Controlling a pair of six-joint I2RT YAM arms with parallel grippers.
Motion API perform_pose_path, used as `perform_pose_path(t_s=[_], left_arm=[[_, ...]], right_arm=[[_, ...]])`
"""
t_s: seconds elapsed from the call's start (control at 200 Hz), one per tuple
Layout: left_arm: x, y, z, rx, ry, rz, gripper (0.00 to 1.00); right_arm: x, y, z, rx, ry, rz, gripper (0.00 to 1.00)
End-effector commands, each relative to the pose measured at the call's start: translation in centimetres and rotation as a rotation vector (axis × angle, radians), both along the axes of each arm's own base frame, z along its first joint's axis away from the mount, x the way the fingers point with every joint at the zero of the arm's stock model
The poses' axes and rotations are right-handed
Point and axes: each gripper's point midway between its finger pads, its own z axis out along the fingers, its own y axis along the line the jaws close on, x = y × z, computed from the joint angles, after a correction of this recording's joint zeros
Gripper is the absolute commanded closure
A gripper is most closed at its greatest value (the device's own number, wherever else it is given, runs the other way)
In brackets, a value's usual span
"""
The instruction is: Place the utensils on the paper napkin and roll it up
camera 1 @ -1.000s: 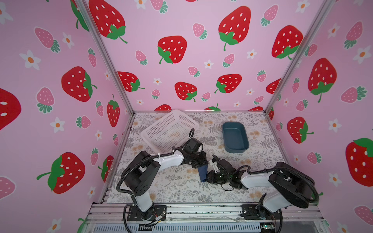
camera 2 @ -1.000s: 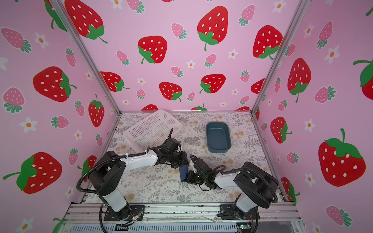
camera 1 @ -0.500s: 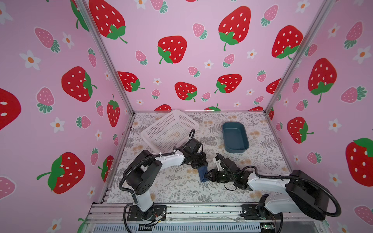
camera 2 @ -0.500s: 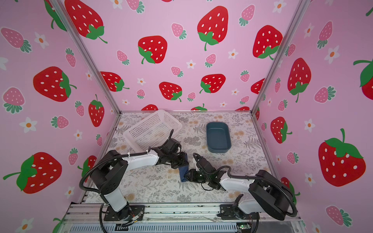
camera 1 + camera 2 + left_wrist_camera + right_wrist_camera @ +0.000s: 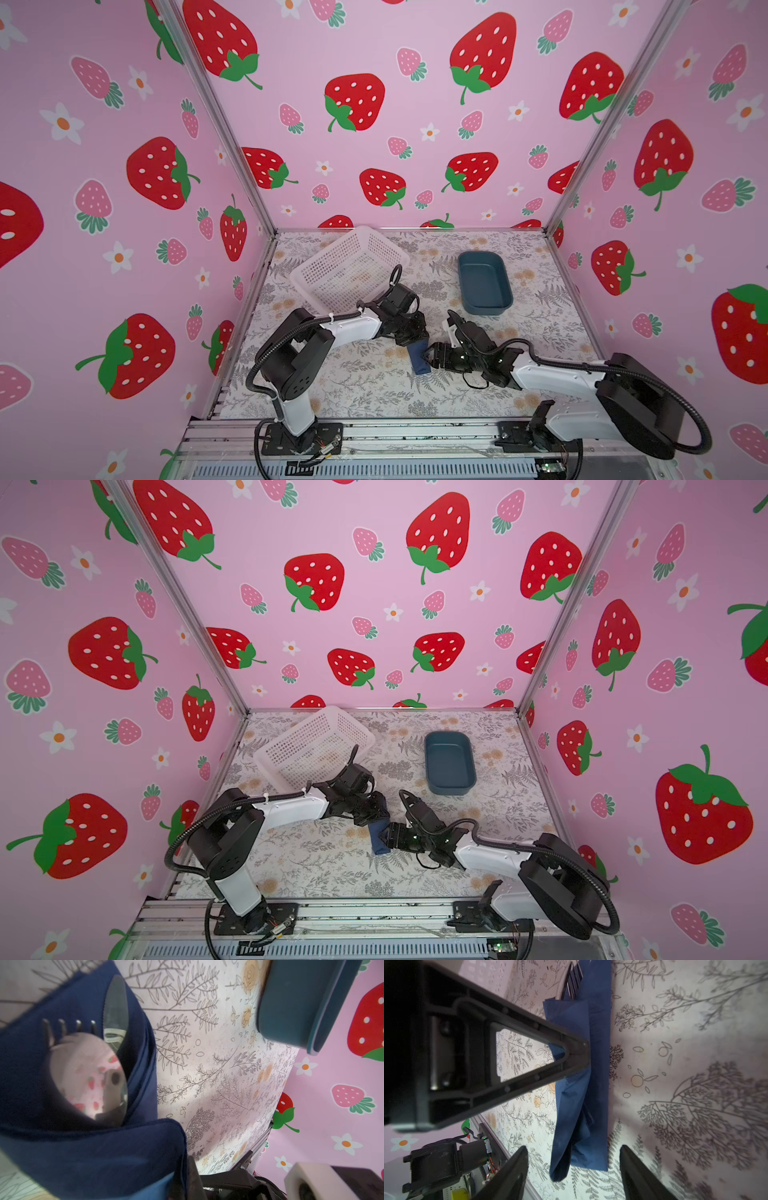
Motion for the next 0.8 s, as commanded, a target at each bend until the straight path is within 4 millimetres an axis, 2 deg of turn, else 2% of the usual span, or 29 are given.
perform_pose_path(t_s=[0.0, 0.17, 0.305, 0.375, 0.405, 0.485, 0.57, 0.685, 0.7, 0.795], left_arm=[[0.7, -0.6, 0.6, -0.011, -0.011, 0.001, 1.00], [0.6, -0.8, 0.7, -0.019, -0.008, -0.005, 1.00], [0.6, -0.9, 0.7, -0.023, -0.007, -0.007, 1.00], [0.6, -0.9, 0.9, -0.027, -0.013, -0.010, 1.00], [0.6, -0.9, 0.9, -0.028, -0.015, -0.009, 1.00], [0.5, -0.8, 1.1, -0.032, -0.024, -0.008, 1.00], [0.5, -0.8, 1.5, -0.037, -0.037, -0.012, 0.97], [0.5, -0.7, 2.3, -0.046, -0.055, -0.017, 0.95], [0.5, -0.7, 2.4, -0.047, -0.057, -0.019, 0.91], [0.3, -0.4, 3.1, -0.049, -0.070, -0.022, 0.83]], right_arm=[[0.6, 1.1, -0.1, -0.005, -0.010, 0.025, 0.29], [0.8, 1.2, -1.8, -0.038, 0.016, 0.017, 0.31], [0.5, 0.8, -2.9, -0.055, 0.038, 0.016, 0.40], [0.2, 0.5, -3.4, -0.063, 0.049, 0.013, 0.48], [0.1, 0.4, -3.5, -0.060, 0.051, 0.014, 0.54], [-0.1, 0.3, -3.6, -0.052, 0.058, 0.013, 0.61], [-0.3, 0.0, -3.8, -0.051, 0.066, 0.007, 0.69], [-0.6, -0.3, -4.0, -0.049, 0.078, 0.002, 0.74], [-0.6, -0.3, -4.0, -0.048, 0.079, 0.001, 0.74], [-0.9, -0.4, -4.2, -0.035, 0.089, -0.002, 0.78]])
